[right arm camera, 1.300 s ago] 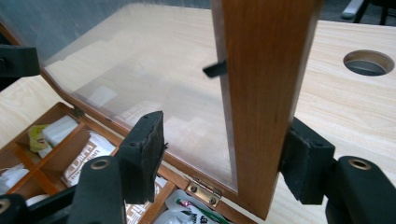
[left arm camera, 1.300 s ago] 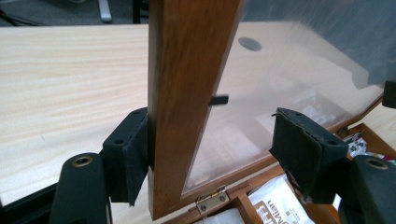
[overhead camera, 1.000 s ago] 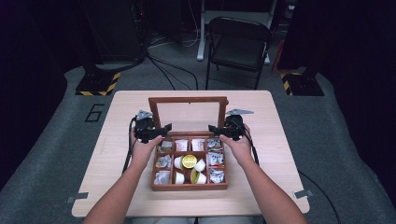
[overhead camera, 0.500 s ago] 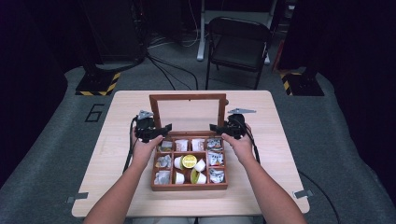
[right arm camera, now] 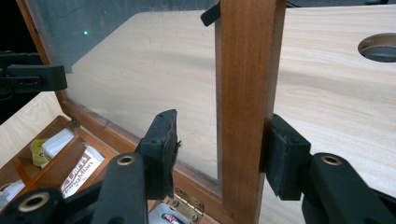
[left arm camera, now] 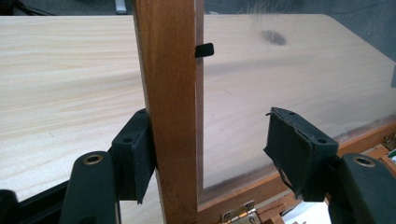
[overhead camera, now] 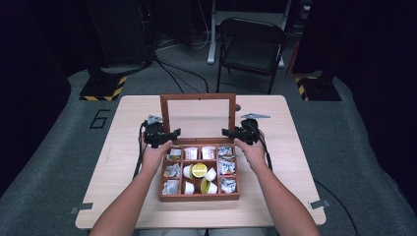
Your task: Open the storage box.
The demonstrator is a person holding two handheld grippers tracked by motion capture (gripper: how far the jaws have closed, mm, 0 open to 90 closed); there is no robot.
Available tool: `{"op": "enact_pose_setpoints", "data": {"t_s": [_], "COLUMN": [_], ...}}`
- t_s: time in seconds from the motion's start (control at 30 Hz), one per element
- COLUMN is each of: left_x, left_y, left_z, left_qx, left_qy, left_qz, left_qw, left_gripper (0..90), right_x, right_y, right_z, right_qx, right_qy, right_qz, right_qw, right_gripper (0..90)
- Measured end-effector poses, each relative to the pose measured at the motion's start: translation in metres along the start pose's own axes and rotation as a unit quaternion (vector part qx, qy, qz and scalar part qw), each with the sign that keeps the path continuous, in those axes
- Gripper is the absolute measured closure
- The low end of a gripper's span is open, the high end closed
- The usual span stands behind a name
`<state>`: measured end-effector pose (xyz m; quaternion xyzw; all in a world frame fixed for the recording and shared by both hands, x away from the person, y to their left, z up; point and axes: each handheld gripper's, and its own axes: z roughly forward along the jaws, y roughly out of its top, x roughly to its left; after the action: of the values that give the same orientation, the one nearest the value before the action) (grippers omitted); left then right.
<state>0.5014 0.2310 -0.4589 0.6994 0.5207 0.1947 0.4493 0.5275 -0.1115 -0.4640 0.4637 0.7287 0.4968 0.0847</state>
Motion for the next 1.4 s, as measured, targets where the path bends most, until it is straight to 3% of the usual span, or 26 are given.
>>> {"op": "enact_pose_setpoints", "data": {"t_s": [0.23,0.6,1.1,1.4], "left_x": [0.002,0.009,0.013,0.014], "left_y": [0.003,0.005,0.003,0.003], "left_z": [0.007,0.014,0.021,0.021], "left_qx": [0.013,0.032,0.036,0.040], "left_qy": [0.007,-0.005,-0.009,-0.010], "left_qz": [-0.005,-0.016,-0.037,-0.038], "left_qw": [0.9999,0.9994,0.9986,0.9984], "left_gripper": [34.7,34.4,33.6,33.8], "right_x": [-0.002,-0.010,-0.018,-0.018], "right_y": [-0.001,0.002,-0.001,0.000], "right_z": [0.004,0.010,0.016,0.016], "right_qx": [0.001,0.016,0.011,0.014], "right_qy": [-0.005,0.003,0.012,0.010], "right_qz": [0.012,0.034,0.056,0.057], "right_qw": [0.9999,0.9993,0.9983,0.9982], "right_gripper": [51.8,52.9,52.7,52.6]}}
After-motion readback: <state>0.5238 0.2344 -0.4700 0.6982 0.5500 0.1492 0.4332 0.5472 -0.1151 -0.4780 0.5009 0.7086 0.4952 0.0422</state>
